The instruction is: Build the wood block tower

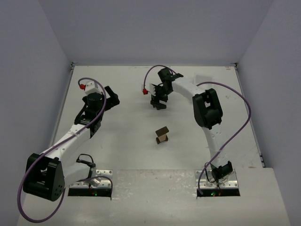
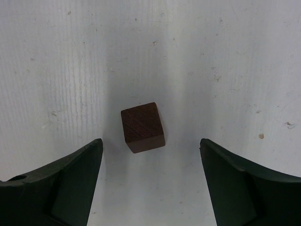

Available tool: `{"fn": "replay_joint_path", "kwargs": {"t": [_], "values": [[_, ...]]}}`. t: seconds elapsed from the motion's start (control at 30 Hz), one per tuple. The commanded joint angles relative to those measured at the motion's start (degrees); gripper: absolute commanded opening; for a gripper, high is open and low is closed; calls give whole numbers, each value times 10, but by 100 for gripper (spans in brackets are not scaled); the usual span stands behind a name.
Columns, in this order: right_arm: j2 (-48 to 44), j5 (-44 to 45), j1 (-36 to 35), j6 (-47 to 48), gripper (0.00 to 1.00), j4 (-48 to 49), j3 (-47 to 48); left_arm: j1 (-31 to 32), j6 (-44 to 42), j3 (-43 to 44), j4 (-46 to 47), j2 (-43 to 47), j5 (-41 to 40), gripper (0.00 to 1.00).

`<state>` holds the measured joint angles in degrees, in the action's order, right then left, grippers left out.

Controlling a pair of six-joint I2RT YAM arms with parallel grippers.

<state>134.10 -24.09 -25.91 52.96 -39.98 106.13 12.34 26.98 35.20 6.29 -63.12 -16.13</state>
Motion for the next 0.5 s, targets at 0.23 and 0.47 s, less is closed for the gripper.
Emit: {"fn": "replay_joint_path", "kwargs": {"t": [0.23,0.47], "values": [[10,-55,-4,13,77,-26,22,0,-10,28,29,-4,6,100],[19,-60,-11,12,67,-32,40,0,-11,29,29,-6,15,100]]}}
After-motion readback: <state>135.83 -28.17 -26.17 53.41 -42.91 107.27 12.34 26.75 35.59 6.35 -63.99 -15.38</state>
